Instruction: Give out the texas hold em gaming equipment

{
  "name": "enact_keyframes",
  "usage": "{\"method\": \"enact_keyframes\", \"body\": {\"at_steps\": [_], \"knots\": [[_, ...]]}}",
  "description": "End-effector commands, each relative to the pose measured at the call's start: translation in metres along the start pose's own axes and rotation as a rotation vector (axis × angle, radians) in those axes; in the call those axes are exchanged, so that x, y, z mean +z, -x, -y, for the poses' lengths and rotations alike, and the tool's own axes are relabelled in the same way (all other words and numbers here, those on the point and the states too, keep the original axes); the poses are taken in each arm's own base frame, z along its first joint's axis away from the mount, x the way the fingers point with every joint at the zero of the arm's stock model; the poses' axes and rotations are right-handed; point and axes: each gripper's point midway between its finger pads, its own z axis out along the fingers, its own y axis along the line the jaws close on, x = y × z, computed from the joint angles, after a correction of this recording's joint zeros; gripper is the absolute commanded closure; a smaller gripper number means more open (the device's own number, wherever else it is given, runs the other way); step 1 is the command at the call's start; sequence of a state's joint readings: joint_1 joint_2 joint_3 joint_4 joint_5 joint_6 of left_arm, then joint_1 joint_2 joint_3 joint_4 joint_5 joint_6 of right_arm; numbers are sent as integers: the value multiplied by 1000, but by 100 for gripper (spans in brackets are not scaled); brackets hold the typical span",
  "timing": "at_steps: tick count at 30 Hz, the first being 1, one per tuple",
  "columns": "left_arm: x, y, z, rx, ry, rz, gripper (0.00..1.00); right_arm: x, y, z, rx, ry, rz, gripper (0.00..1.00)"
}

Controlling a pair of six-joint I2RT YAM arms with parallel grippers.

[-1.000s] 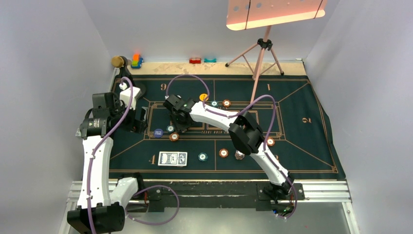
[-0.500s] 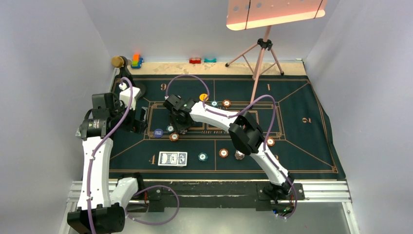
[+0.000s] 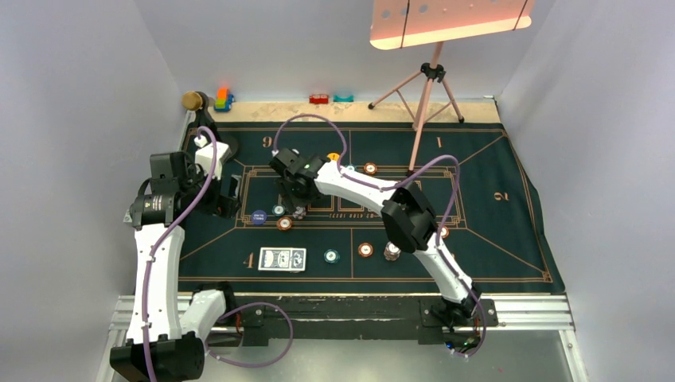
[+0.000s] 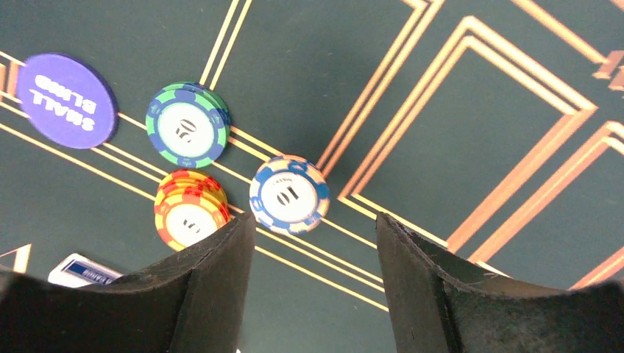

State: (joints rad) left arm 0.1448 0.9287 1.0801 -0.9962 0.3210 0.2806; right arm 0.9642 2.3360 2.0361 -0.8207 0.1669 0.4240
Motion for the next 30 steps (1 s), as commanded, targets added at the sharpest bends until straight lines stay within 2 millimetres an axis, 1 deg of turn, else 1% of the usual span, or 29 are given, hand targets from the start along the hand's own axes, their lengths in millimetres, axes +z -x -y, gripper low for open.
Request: {"method": "enact_keyframes", "body": {"at_steps": [1,4,5,6,7,8,10,13,14,16,18,21,25,30], "knots": [[-4,5,-2,4,10,28,0,-89,54,36,60,-22,179,35],[-3,5,-2,7,12,30,0,-117,46,59,84,-50,196,34],[-3,5,-3,7,14,28,0,-123,38,67,94,-60,189,34],[-3,5,-3,8,15,27,0,-124,21,77,102,-78,163,33],[-2,5,-3,9,15,28,0,-133,16,84,119,-84,169,32],[-2,6,-3,9,12,28,0,-131,-5,96,130,-111,133,30],[-1,6,-1,8,2,29,0,-136,-35,115,162,-147,100,27],[0,5,1,13,-12,31,0,-143,-80,134,200,-188,58,20],[0,5,1,13,-14,29,0,-150,-91,139,215,-191,58,19],[0,4,1,12,-15,27,0,-155,-115,145,241,-201,36,18],[1,4,1,10,-17,25,0,-159,-132,150,265,-201,24,16],[1,5,1,11,-18,26,0,-161,-153,155,285,-211,1,13],[0,5,2,10,-19,24,0,-156,-172,161,291,-227,-31,11],[1,4,1,8,-18,21,0,-141,-184,160,301,-208,-60,11]]}}
